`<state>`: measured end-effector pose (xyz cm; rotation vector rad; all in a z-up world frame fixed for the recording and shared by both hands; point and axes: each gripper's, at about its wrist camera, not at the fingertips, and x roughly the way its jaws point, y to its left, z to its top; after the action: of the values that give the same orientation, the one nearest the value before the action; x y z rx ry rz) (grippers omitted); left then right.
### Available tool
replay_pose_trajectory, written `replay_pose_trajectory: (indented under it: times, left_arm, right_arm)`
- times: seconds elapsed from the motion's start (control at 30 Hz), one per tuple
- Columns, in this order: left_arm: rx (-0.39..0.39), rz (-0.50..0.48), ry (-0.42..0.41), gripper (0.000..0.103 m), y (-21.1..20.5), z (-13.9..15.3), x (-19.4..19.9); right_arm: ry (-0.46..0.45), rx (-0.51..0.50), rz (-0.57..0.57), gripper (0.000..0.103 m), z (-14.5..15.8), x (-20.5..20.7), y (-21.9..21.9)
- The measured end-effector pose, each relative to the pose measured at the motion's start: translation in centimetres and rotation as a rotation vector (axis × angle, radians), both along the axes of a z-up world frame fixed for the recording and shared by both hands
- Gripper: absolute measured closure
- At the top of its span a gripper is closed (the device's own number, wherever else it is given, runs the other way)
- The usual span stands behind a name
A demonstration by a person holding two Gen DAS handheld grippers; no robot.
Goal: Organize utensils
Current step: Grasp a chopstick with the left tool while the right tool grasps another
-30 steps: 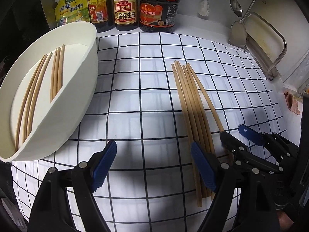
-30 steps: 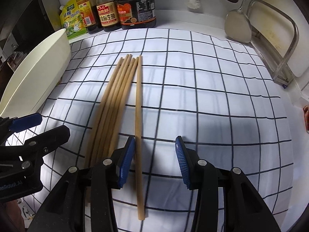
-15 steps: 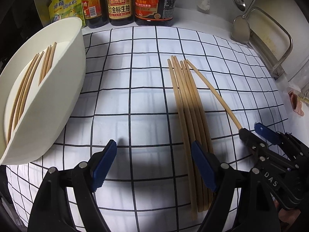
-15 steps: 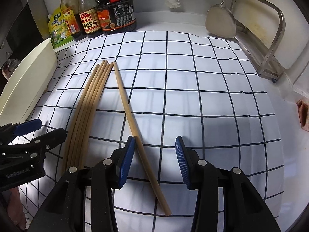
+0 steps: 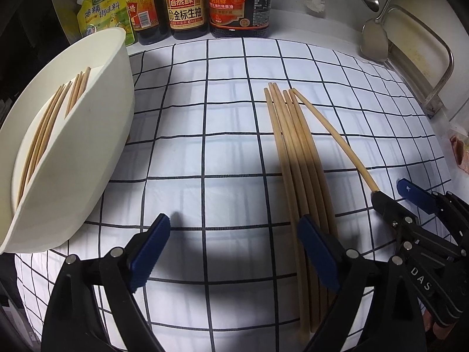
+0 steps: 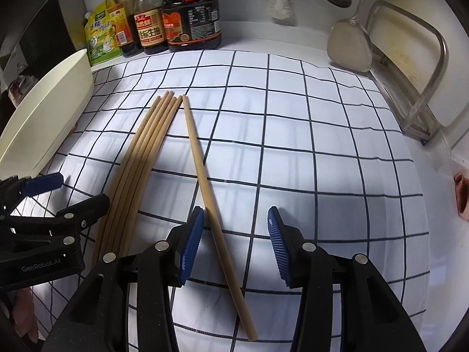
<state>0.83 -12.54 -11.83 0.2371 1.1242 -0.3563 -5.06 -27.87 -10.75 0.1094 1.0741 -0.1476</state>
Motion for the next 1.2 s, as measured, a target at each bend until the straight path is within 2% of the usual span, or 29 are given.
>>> replay_pose_trajectory:
  times: [0.23,0.43,0.53,0.67,0.97,1.13,1.2]
  left_arm:
    - [0.006,0.01,-0.004,0.009,0.2,-0.1,0.2]
    - [0.049,0.01,-0.031,0.009,0.1,0.1,0.0]
    - [0.049,0.027,-0.016,0.008,0.5,0.1,0.2]
    - [0.01,0.048,0.019,0.008,0.7,-0.1,0.5]
    - [0.072,0.018,0.014,0.008,-0.7,-0.7,-0.1]
    - [0.054,0.029,0.01,0.008,-0.5,-0.8,0.1]
    - [0.042,0.025,0.007,0.016,-0.4,-0.7,0.2]
  right_arm:
    - [-0.005,-0.014,0.032,0.059,-0.1,0.4,0.2]
    - [-0.004,-0.008,0.045,0.059,-0.1,0.8,0.1]
    - [-0.006,-0.002,0.042,0.059,-0.1,0.8,-0.1]
    - [-0.009,-0.001,0.04,0.059,-0.1,0.7,-0.1]
    - [-0.007,-0.001,0.028,0.059,-0.1,0.2,-0.5]
    - [-0.018,-0.007,0.04,0.059,-0.1,0.3,-0.3]
    - [-0.019,-0.008,0.049,0.059,-0.1,0.5,-0.2]
